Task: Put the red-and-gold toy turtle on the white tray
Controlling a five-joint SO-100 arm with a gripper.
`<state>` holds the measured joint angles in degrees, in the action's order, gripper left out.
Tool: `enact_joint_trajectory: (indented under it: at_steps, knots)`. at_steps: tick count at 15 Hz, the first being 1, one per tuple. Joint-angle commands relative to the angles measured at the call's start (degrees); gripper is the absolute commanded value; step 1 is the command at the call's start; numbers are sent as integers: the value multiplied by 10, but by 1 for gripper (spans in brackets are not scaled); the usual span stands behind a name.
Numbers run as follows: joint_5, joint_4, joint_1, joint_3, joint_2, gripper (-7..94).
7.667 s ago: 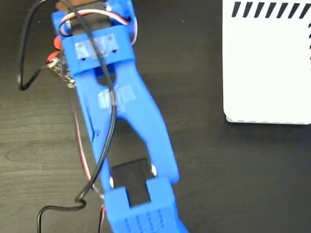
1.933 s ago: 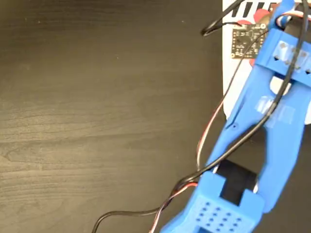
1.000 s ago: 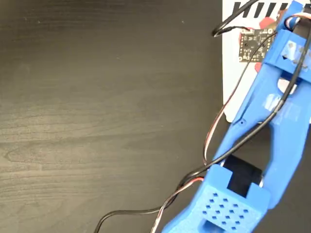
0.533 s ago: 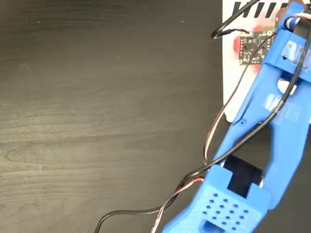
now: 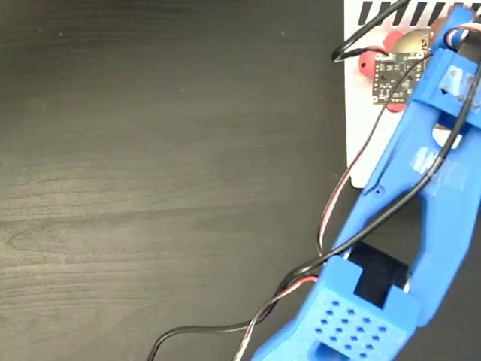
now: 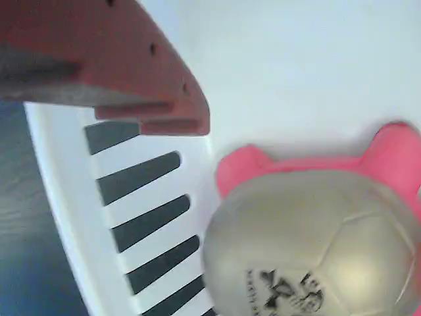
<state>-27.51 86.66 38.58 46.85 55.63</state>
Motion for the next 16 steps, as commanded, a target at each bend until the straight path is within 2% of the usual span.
enact_joint_trajectory:
  at_steps: [1,4,6,8,10,13,16]
  knots:
    - [9,0,5,-7,90,0]
    - [81,-41,-7,23,161,0]
    - [186,-136,-42,109,287,0]
    - [286,-239,-117,236,443,0]
    - [336,-326,-238,410,605,0]
    - [342,-408,-399,711,827,0]
    - [323,-414,-432,954,1012,0]
